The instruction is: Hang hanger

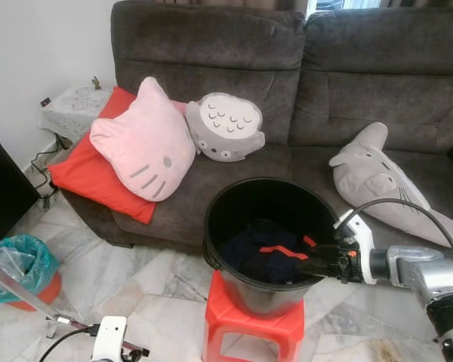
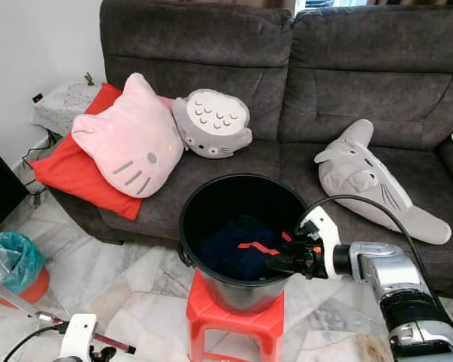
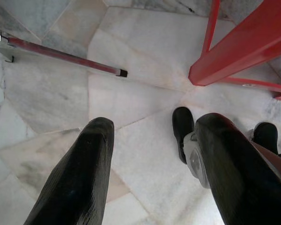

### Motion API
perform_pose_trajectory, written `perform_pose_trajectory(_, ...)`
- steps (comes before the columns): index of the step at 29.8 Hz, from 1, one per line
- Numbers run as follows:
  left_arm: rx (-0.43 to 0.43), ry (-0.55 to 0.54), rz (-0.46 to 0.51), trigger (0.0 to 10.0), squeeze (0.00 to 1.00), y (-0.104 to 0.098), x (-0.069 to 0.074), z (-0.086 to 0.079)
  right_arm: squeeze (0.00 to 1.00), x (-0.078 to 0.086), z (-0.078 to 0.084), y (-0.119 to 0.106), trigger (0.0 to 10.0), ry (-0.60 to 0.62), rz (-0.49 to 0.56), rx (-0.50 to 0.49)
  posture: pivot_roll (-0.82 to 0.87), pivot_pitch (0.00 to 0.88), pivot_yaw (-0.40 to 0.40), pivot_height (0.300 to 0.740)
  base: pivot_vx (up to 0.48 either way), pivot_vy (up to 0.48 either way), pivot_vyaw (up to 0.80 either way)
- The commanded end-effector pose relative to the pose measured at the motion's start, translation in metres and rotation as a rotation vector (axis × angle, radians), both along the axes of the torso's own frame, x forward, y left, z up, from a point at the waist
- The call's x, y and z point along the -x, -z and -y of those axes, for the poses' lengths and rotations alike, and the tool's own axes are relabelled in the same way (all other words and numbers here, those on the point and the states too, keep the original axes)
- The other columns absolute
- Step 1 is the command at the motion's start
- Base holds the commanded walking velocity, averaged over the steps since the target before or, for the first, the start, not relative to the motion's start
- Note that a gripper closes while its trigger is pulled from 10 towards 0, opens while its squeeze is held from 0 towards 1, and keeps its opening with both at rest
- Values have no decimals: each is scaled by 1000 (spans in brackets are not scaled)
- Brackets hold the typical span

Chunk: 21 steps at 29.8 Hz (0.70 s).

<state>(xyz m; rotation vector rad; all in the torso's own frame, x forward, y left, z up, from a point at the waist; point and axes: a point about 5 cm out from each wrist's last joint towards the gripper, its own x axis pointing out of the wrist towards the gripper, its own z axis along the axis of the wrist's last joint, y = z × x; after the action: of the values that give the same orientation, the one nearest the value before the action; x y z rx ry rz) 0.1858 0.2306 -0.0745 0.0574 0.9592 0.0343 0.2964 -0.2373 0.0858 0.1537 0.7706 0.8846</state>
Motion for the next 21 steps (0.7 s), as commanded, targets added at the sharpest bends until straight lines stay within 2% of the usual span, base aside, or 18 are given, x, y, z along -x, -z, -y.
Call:
perform_pose_trajectory(1,-14,5,-14,10000,0,1,4,-5,0,4,-8,9,10000,-33,-66,-17,-44,16,76,740,0,0,0)
perform_pose_trajectory(11,-18,-2,-7,10000,0,-2,1,-11,0,2,-16,1,10000,-97,-53,-88,-39,12,71,740,0,0,0)
perform_pose_trajectory(12,-18,-3,-6,10000,0,-3,0,-10,0,1,-16,0,9176,-96,-49,-91,-37,12,71,740,0,0,0)
perform_pose_trajectory(13,-17,-2,-6,10000,0,-2,0,-9,0,1,-15,1,2078,-94,-47,-87,-37,13,71,740,0,0,0)
perform_pose_trajectory(14,-17,-2,-6,10000,0,-2,0,-9,0,1,-15,1,2078,-94,-47,-87,-37,13,71,740,0,0,0)
perform_pose_trajectory(15,-15,-1,-8,10000,0,-1,0,-5,0,1,-14,3,0,-84,-43,-77,-36,13,71,740,0,0,0)
perform_pose_trajectory(21,-10,6,-17,10000,0,2,3,2,0,4,-13,5,0,-76,-43,-92,-40,13,74,740,0,0,0)
